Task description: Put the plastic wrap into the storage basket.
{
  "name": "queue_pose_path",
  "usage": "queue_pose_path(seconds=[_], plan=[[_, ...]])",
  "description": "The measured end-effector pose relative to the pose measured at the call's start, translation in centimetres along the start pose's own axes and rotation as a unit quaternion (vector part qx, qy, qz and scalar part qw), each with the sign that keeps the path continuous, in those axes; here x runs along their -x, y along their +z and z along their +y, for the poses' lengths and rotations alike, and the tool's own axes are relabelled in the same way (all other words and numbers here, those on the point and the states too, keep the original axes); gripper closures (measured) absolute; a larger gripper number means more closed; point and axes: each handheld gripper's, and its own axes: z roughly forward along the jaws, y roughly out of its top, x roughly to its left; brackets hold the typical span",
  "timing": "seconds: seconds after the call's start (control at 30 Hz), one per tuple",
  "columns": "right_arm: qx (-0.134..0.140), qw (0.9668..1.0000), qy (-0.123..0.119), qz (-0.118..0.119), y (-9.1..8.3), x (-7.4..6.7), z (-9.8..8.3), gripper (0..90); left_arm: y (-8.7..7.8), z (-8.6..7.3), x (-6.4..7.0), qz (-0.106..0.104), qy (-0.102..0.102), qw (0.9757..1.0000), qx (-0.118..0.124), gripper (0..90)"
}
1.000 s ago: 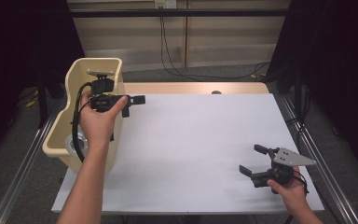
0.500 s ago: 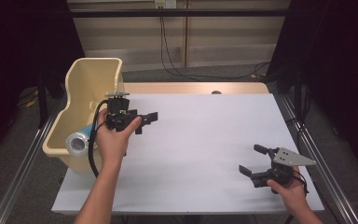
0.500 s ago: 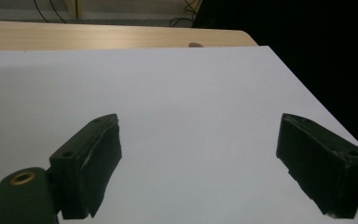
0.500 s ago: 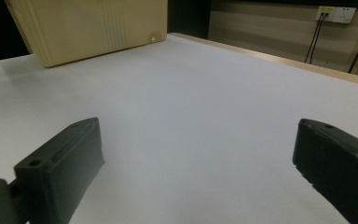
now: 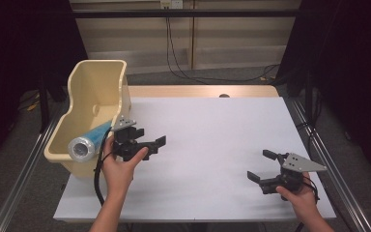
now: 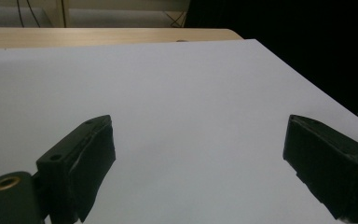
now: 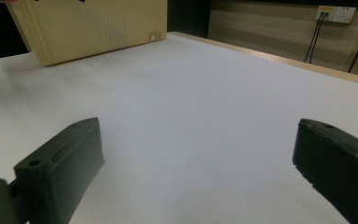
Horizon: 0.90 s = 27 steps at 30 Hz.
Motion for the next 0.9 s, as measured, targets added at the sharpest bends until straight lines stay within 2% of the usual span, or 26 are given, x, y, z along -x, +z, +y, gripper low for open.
queue_pose_path(seconds=[0.17, 0.27, 0.43, 0.47, 0.6, 0.73, 0.83, 0.9], plan=[[-0.001, 1.0, -0.002, 0.0, 0.0, 0.0, 0.0, 1.2, -0.3, -1.7, 0.0, -0.009, 0.019, 0.9997, 0.014, 7.3], [-0.001, 1.0, -0.001, -0.001, 0.0, 0.0, 0.0, 1.3, -0.4, -2.6, 0.0, -0.009, 0.038, 0.999, 0.022, 7.1], [-0.001, 1.0, -0.004, -0.002, 0.0, 0.0, 0.0, 1.2, -0.6, -4.0, 0.2, -0.019, 0.051, 0.9981, 0.029, 7.2], [0.0, 1.0, -0.004, -0.003, 0.0, 0.0, 0.0, 1.2, -0.7, -4.2, 0.2, -0.019, 0.061, 0.9975, 0.031, 7.2], [0.002, 0.9999, -0.007, -0.009, 0.0, 0.0, 0.1, 1.2, -1.2, -5.0, 0.3, -0.025, 0.075, 0.9957, 0.047, 7.0], [0.005, 0.9999, -0.008, -0.013, -0.1, 0.0, 0.1, 1.2, -1.6, -5.4, 0.2, -0.03, 0.074, 0.9951, 0.058, 5.9], [0.005, 0.9998, -0.011, -0.013, -0.1, -0.1, 0.1, 1.1, -1.6, -5.6, 0.5, -0.034, 0.085, 0.9941, 0.057, 6.0], [0.004, 0.9998, -0.012, -0.013, -0.1, -0.1, 0.1, 1.1, -1.6, -5.7, 0.7, -0.036, 0.087, 0.9934, 0.065, 6.0]])
